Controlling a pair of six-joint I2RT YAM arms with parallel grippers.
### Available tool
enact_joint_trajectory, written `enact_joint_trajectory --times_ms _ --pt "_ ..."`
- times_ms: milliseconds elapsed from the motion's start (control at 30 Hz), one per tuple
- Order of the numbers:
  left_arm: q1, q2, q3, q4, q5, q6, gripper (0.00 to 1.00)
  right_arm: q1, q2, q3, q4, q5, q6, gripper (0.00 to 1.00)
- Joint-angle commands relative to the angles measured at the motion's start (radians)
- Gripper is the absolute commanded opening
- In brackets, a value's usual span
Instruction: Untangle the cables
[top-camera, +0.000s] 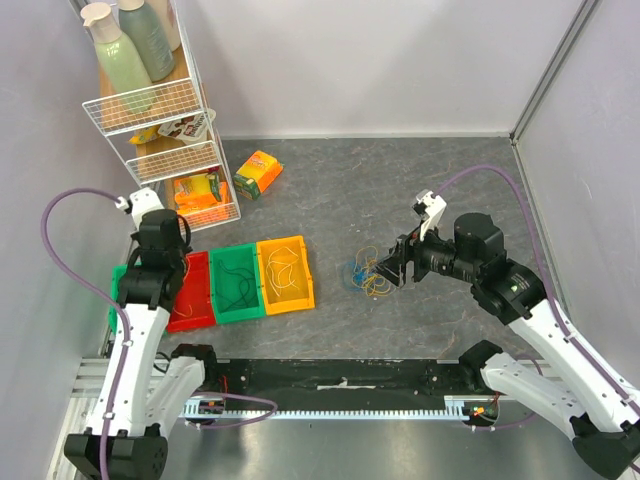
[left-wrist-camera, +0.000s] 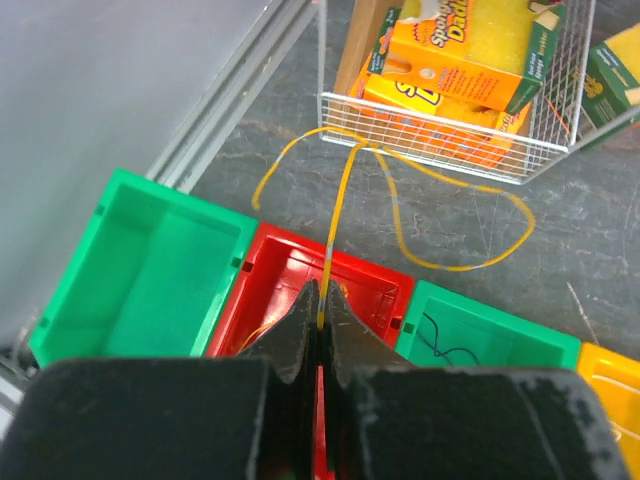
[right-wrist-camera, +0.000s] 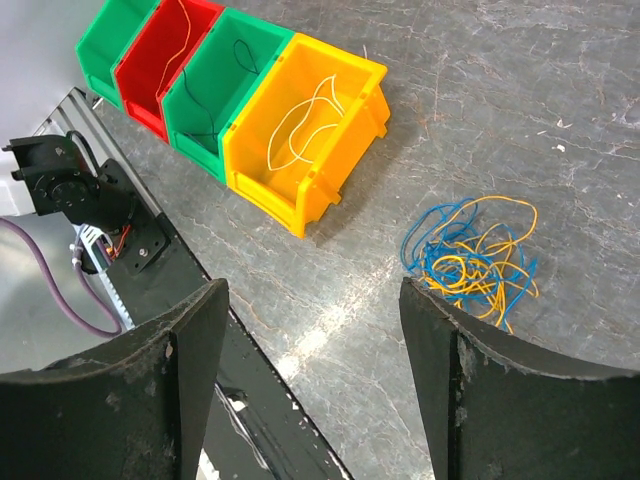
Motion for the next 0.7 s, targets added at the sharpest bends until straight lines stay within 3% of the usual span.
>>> enact_joint_trajectory --times_ms 0,200,367,567,667 --pt "0.070 -0.026 -0.027 0.000 0.059 -0.231 0.02 -0.001 -0.006 0.024 -0.007 -0.005 -0.030 0.77" --pt "0.110 -0.069 -0.034 -0.157 0.105 -0.487 0.02 -0.002 0.000 0.011 -0.008 -0.005 -0.036 0.77" --pt "0.110 0.043 0.006 -0.404 0.129 -0.767 0.02 -0.001 0.008 0.011 -0.008 -0.010 -0.045 0.77" --pt "0.111 0.020 -0.081 -0.432 0.157 -0.911 0.01 -0.001 0.008 0.010 -0.010 -0.010 -0.050 0.77" --pt "0.113 0.028 -0.124 -0.364 0.181 -0.904 0.01 -0.001 -0.003 0.004 -0.016 -0.008 -0.050 0.77"
